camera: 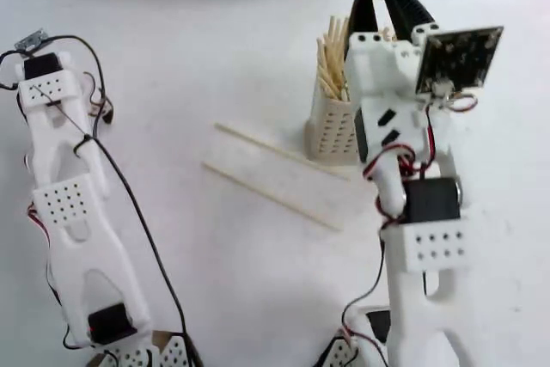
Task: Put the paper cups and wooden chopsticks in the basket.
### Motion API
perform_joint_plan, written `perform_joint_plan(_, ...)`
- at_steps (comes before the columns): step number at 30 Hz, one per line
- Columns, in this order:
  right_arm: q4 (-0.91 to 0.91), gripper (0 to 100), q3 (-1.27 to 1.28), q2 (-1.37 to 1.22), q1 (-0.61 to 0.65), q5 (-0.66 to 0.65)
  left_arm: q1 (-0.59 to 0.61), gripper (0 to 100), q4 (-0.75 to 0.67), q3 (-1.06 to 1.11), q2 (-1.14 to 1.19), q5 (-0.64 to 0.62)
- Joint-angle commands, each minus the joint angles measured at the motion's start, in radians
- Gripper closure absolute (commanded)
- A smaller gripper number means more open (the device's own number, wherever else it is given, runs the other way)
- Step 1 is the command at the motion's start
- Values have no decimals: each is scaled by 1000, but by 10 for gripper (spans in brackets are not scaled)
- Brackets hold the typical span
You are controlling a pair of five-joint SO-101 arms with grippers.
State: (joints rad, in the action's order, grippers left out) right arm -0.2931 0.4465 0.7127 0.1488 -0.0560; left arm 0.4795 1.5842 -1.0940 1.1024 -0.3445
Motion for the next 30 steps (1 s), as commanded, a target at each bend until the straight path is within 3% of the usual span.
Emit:
perform_joint_plan(1,45,981,-38,-76,-45,9,-7,842,-11,-48,-12,-9)
perform_joint_plan(12,36,977,37,-176,-74,0,-7,842,-8,-46,-12,-9)
perform_joint_plan(19,36,803,170,-51,-82,0,-7,842,-8,-46,-12,-9)
perform_joint_plan(23,27,819,230,73,-82,-2,-7,842,-9,-46,-12,-9)
perform_joint_plan(28,-231,890,180,206,-54,-14,-8,842,-9,-46,-12,-9)
perform_joint_plan(30,-377,911,118,206,16,-109,-8,842,-11,-46,-12,-9)
